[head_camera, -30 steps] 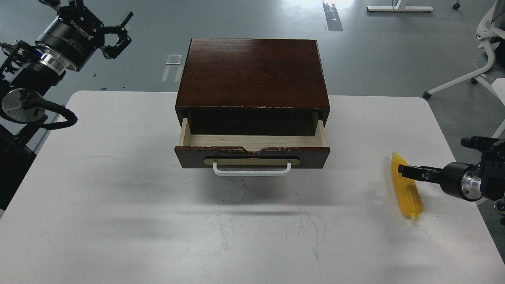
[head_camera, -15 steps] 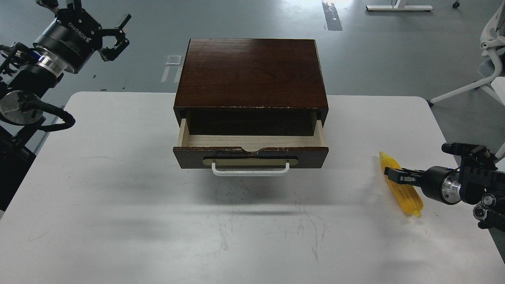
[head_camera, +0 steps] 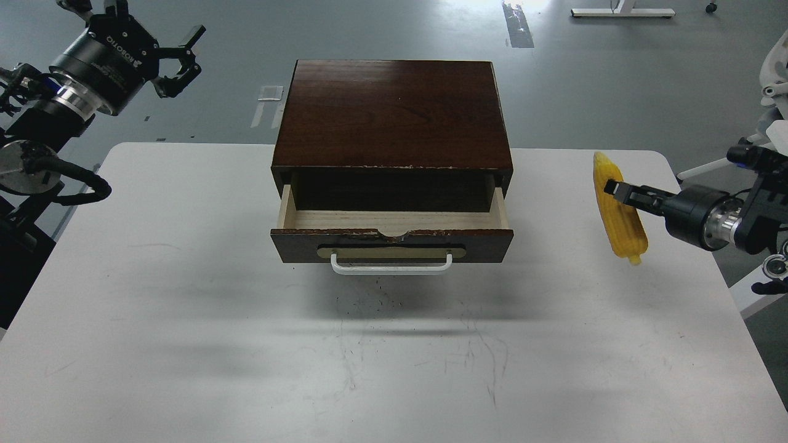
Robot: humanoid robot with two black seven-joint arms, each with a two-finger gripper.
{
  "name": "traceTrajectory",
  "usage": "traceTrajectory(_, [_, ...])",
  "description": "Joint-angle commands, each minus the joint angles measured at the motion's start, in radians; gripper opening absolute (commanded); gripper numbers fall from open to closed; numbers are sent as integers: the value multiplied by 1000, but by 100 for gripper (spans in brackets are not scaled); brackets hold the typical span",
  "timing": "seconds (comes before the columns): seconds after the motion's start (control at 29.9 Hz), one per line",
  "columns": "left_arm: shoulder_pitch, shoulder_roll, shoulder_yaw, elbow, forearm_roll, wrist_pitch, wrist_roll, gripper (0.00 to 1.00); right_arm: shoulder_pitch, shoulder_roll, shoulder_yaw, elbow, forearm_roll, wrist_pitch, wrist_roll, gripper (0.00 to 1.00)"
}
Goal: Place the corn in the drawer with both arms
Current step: 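Lift the corn and carry it over the open drawer with the right gripper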
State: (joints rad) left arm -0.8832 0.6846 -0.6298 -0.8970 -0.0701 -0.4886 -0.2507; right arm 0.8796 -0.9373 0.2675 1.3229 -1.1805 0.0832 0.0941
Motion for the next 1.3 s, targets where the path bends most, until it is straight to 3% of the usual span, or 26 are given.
traceTrajectory(0.0, [1,18,1,-16,1,0,1,98,120,-9,-2,84,-16,1,-1,12])
traceTrajectory(0.2, [3,18,-1,-16,1,0,1,98,312,61,-28,133,-187,16,1,10])
traceTrajectory(0.37, [3,21,-1,-14,1,0,1,98,447,245,-57,133,-375,33,9,10])
traceTrajectory(0.6, [3,24,-1,-13,1,0,-1,98,496,423,-174,119,-517,33,24,9])
traceTrajectory(0.67, [3,26,-1,-13,1,0,-1,98,502,440,-200,116,-573,33,44,9])
traceTrajectory(0.73, [3,41,-1,-14,1,0,-1,98,519,450,-253,114,-724,33,113,9])
traceTrajectory(0.8, [3,49,-1,-13,1,0,-1,98,521,450,-275,114,-792,33,137,9])
traceTrajectory(1.07, [4,46,-1,-13,1,0,-2,98,518,463,-318,87,-831,32,142,10])
traceTrajectory(1.27, [4,46,-1,-14,1,0,-2,98,513,499,-327,53,-832,29,142,40])
